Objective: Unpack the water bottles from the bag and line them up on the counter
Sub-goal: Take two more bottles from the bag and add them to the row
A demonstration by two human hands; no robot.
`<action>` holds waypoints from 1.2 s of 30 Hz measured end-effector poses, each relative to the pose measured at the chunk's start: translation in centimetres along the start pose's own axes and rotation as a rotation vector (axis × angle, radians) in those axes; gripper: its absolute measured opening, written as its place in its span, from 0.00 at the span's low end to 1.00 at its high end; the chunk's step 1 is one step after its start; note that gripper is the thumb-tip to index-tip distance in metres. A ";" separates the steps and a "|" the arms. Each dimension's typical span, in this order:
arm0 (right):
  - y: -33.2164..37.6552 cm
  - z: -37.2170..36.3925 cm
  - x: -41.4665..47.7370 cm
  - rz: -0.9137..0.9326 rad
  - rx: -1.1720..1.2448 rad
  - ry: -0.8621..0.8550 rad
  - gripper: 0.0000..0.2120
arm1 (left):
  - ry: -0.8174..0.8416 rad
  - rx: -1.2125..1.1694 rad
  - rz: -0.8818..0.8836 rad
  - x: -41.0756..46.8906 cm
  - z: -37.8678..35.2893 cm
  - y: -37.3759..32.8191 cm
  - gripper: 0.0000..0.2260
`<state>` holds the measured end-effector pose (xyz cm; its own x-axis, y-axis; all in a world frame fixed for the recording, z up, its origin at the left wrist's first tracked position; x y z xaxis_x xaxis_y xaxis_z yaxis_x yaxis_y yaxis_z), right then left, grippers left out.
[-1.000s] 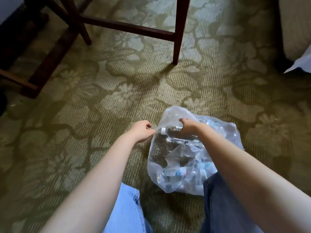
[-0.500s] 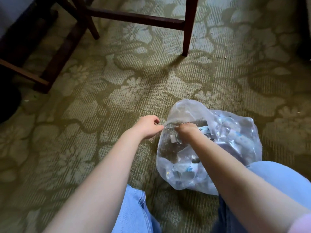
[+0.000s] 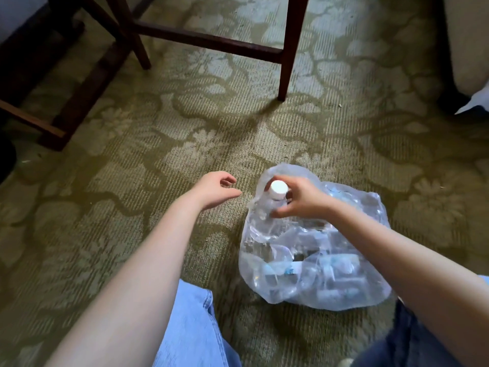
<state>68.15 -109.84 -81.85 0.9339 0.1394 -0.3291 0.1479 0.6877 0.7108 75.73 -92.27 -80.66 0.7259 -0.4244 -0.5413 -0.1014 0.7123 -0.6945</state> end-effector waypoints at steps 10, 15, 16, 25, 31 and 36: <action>1.2 3.3 -0.3 -0.057 1.178 -0.121 0.23 | 0.166 -0.685 0.192 -0.7 -1.1 -0.4 0.18; 0.4 0.8 -0.5 -0.223 1.004 -0.001 0.21 | -0.107 -0.746 0.132 -0.1 1.6 0.8 0.21; 0.2 0.5 -0.6 -0.258 0.924 -0.003 0.21 | -0.121 -0.707 0.131 -0.1 2.0 1.2 0.21; -3.0 -4.8 0.1 -0.246 -0.495 0.329 0.15 | -0.366 -0.193 -0.056 -1.2 5.0 0.1 0.18; -3.7 -12.2 -1.2 -0.245 -0.574 0.576 0.18 | -0.351 -0.014 -0.042 -1.5 4.7 0.6 0.21; -4.9 -16.5 -3.4 -0.316 -0.642 0.744 0.16 | -0.304 0.026 -0.009 -1.2 4.2 1.3 0.24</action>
<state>58.94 -101.94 -94.43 0.4124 0.1418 -0.8999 -0.0542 0.9899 0.1312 77.61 -88.51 -78.89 0.8973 -0.2471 -0.3658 -0.0793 0.7249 -0.6843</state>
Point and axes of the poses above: each hand's wrist, its own x-axis towards the middle knuckle, its own z-axis out of the back of the hand, y = z × x, the point moved 6 cm from there along x, towards the middle knuckle, and after that the axes turned 8 degrees about -x, right-handed, at the moved point
